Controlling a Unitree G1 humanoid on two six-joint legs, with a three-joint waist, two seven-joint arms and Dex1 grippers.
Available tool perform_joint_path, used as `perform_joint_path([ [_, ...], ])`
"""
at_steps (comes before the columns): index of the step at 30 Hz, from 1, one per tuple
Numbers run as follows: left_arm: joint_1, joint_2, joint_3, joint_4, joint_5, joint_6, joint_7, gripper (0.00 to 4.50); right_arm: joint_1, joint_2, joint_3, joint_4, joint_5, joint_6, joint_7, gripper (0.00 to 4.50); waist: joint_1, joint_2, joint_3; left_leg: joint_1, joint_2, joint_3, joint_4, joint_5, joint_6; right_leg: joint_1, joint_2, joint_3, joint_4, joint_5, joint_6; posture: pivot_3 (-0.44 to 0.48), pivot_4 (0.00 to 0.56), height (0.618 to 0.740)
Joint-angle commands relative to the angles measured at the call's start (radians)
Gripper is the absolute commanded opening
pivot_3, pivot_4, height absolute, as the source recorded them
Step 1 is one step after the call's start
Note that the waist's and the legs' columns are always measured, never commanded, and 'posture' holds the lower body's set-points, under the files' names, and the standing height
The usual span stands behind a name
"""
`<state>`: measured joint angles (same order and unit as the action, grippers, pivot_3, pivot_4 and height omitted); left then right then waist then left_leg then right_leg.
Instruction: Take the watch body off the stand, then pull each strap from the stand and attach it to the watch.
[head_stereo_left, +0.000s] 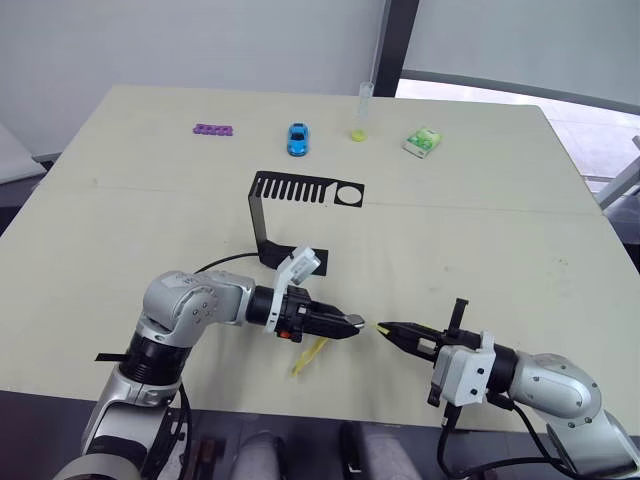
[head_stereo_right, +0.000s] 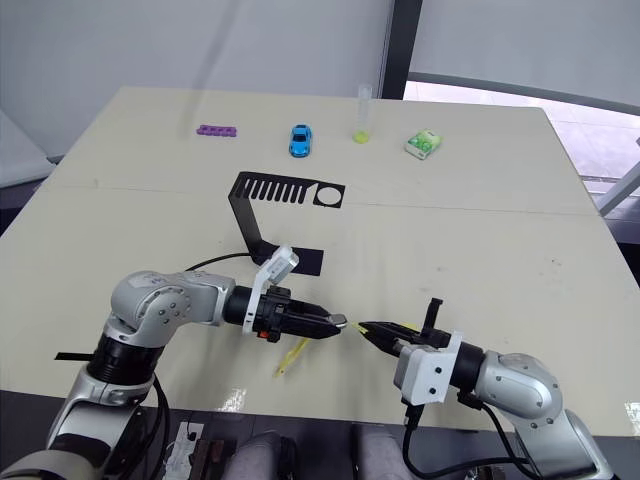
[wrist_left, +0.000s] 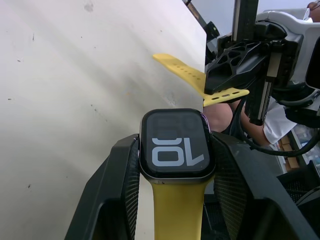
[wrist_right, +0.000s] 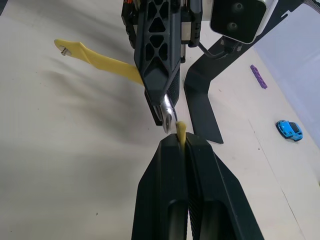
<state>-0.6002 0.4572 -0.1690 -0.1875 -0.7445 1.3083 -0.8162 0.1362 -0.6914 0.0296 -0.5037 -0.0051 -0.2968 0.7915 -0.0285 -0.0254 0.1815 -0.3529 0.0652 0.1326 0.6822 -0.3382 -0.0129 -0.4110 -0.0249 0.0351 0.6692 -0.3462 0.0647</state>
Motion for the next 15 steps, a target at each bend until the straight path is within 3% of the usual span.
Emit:
perform_joint_path([
  [1, 0.002, -0.007, 0.022, -0.038, -0.027, -0.003, 0.007, 1.6, -0.005, -0.006, -0.009, -0.016, 0.023, -0.009, -0.004, 0.0, 0.0, 0.0, 0.0, 0.0, 0.0, 0.0, 0.0, 0.0, 0.0, 0.0, 0.0, 0.0, 0.0, 0.0, 0.0, 0.0, 0.15, 0.74],
  [15, -0.001, -0.019, 0.029, -0.031, -0.037, -0.004, 0.022, 1.6, -0.023, -0.005, 0.006, -0.005, 0.019, 0.004, -0.001, 0.0, 0.0, 0.0, 0.0, 0.0, 0.0, 0.0, 0.0, 0.0, 0.0, 0.0, 0.0, 0.0, 0.0, 0.0, 0.0, 0.0, 0.15, 0.74],
])
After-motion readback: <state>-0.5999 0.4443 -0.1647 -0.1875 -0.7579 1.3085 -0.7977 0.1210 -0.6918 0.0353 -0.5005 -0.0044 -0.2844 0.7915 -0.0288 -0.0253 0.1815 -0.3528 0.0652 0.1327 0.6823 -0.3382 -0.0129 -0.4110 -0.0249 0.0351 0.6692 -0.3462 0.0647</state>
